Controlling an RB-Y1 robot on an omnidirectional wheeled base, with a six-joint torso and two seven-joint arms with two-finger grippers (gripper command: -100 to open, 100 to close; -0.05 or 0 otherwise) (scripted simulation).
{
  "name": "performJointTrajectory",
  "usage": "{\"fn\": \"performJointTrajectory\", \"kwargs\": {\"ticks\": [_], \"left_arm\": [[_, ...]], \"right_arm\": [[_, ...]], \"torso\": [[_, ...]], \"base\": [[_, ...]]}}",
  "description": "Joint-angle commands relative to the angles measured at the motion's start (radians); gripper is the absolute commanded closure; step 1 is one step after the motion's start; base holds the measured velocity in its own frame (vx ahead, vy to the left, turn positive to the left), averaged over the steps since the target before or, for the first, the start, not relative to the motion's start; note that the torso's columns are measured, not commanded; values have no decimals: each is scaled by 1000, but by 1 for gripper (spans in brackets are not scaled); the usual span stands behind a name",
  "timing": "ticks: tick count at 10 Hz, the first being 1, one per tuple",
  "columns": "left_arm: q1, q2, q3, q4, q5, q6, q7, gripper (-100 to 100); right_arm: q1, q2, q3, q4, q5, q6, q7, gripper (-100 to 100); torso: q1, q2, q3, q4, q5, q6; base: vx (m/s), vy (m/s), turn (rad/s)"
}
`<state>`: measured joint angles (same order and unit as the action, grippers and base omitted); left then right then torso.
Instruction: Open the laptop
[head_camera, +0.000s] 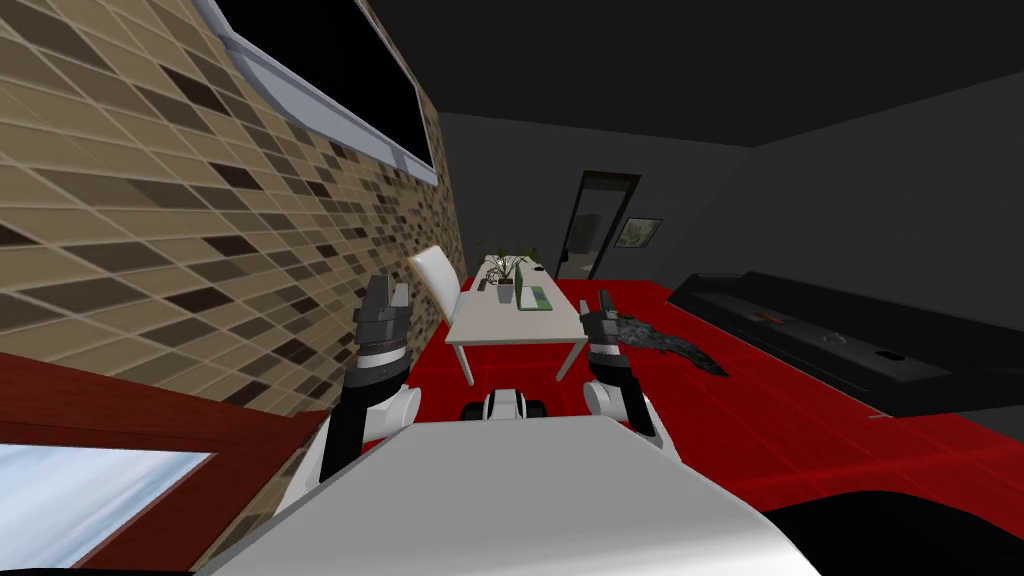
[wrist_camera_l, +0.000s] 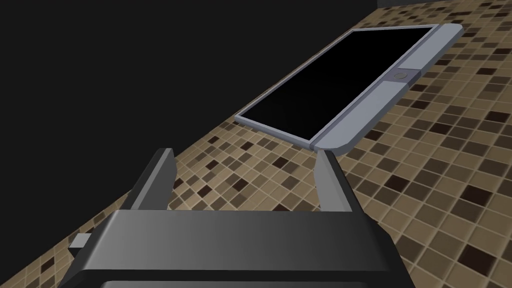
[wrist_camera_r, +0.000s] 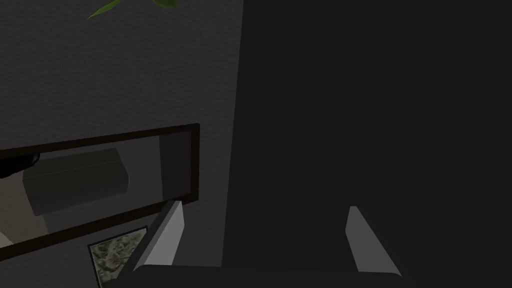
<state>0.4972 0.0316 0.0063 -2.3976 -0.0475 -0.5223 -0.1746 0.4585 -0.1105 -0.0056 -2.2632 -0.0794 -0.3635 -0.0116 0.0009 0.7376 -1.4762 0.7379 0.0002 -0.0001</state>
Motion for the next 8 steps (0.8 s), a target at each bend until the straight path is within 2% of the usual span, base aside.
{"fn": "performJointTrajectory", "kwargs": {"ticks": [1,8], "left_arm": [[0,0,0,0,0,0,0,0],[0,0,0,0,0,0,0,0]], "right_arm": [[-1,-78,-10,43,42,15,34,-100],[-26,-255,-54,206,199,72,161,-100]], "torso": [[0,0,0,0,0,0],[-2,0,0,0,0,0]], "base": [[14,91,77],[19,114,102]]}}
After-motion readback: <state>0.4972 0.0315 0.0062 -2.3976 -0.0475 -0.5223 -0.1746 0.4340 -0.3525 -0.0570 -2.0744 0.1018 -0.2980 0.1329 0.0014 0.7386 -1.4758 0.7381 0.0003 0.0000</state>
